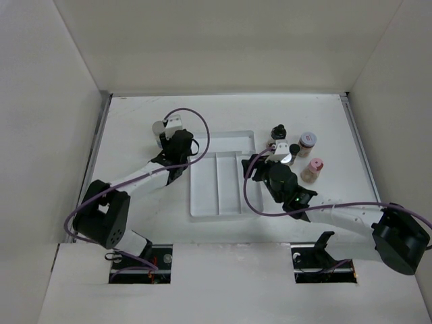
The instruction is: Organize the condiment bottles
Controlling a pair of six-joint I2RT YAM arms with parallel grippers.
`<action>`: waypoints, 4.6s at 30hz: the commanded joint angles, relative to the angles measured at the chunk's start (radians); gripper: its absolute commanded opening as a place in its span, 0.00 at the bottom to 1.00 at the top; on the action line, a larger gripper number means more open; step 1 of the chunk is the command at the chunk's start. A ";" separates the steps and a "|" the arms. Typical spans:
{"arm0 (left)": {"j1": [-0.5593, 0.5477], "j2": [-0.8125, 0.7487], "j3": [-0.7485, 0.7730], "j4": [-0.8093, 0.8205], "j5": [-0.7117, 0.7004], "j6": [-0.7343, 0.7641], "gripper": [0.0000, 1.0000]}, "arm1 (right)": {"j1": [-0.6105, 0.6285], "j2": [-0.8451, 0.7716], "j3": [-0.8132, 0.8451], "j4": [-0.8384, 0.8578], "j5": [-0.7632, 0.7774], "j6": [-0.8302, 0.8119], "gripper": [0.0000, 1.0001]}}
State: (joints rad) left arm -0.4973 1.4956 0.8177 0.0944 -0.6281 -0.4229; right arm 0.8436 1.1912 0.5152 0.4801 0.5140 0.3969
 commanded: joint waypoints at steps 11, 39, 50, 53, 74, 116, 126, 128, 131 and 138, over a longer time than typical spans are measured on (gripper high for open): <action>-0.099 -0.065 0.130 0.123 0.028 0.035 0.30 | -0.039 -0.045 0.005 0.054 -0.009 0.033 0.71; -0.158 0.239 0.164 0.288 -0.025 0.107 0.69 | -0.070 -0.153 0.003 0.011 -0.012 0.040 0.89; -0.192 0.045 0.055 0.381 -0.025 0.108 1.00 | -0.105 -0.252 0.103 -0.165 0.021 0.051 0.58; -0.204 -0.061 -0.024 0.450 -0.018 0.110 1.00 | -0.148 -0.262 0.166 -0.254 0.040 0.048 0.39; -0.247 -0.466 -0.439 0.656 0.145 -0.013 0.97 | -0.516 0.344 0.709 -0.638 -0.183 -0.070 0.96; -0.211 -0.544 -0.538 0.716 -0.012 -0.034 0.96 | -0.148 0.688 1.085 -0.520 -0.135 -0.130 0.53; -0.208 -0.535 -0.537 0.717 -0.001 -0.037 0.96 | -0.128 0.765 1.065 -0.520 -0.132 -0.087 0.53; -0.208 -0.529 -0.537 0.717 -0.001 -0.039 0.96 | -0.128 0.775 1.048 -0.518 -0.134 -0.073 0.54; -0.212 -0.526 -0.532 0.717 0.004 -0.040 0.96 | -0.128 0.792 1.030 -0.521 -0.134 -0.064 0.57; -0.208 -0.531 -0.534 0.717 0.004 -0.040 0.96 | -0.128 0.814 1.014 -0.526 -0.123 -0.052 0.68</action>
State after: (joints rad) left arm -0.7116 0.9737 0.2913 0.7670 -0.6235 -0.4534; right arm 0.7132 2.0094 1.5333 -0.1043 0.3698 0.3233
